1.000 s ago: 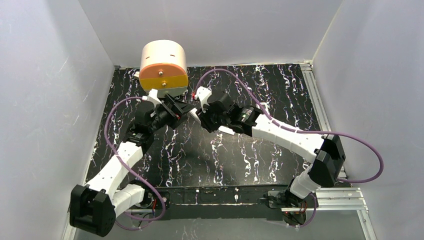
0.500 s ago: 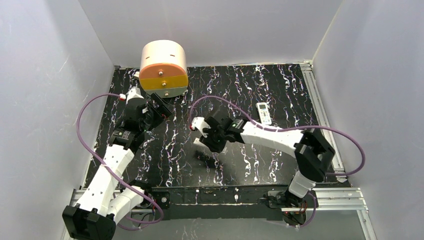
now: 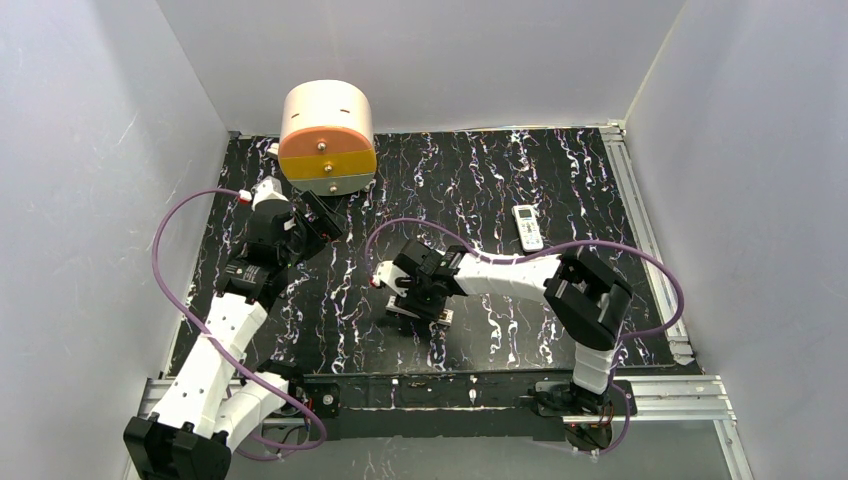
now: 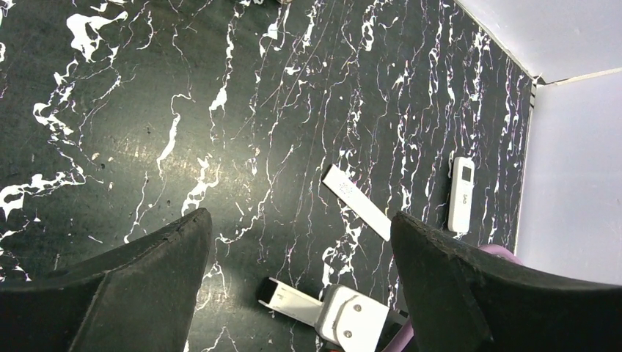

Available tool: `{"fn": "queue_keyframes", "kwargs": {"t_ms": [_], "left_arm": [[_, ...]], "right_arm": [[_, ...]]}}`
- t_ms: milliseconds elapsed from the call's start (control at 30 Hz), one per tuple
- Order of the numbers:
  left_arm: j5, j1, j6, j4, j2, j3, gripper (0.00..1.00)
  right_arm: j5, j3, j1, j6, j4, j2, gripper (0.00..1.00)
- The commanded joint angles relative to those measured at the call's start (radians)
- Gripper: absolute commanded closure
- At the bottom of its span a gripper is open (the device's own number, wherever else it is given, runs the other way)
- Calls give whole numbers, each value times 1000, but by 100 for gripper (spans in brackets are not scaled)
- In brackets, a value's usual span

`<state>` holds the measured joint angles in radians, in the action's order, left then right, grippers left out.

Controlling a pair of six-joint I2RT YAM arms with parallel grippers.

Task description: Load the batteries into the remote control

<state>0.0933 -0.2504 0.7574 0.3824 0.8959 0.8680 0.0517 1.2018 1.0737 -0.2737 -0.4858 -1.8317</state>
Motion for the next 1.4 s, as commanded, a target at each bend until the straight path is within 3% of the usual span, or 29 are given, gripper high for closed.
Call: {"fn": "queue_keyframes", "kwargs": {"t_ms": [0, 100, 267, 467, 533, 633, 833, 1000, 1367], "left_arm": [[6, 5, -20, 10, 3, -3, 12], [-3, 5, -19, 6, 17, 2, 12], [-4, 5, -37, 13, 23, 12, 12], [-23, 10, -43, 23, 23, 1, 13], [-75, 15, -43, 23, 42, 1, 18], [-148, 17, -43, 51, 84, 12, 19], [-212, 20, -34, 57, 109, -15, 20], [-247, 23, -39, 54, 121, -24, 20], [-315, 26, -50, 36, 151, -34, 20]], "right_arm": [[12, 32, 12, -22, -65, -7, 51], [20, 59, 12, -7, -71, -4, 33], [38, 86, 7, 18, -31, 72, 24], [-18, 41, -93, 125, 137, 162, 22], [33, 99, -189, 162, 77, 92, 22], [-19, 242, -250, 133, -46, -33, 24], [-125, 418, -252, 18, -138, -206, 24], [-110, 578, -252, -40, -263, -343, 24], [-59, 676, -278, -129, -340, -464, 25]]}}
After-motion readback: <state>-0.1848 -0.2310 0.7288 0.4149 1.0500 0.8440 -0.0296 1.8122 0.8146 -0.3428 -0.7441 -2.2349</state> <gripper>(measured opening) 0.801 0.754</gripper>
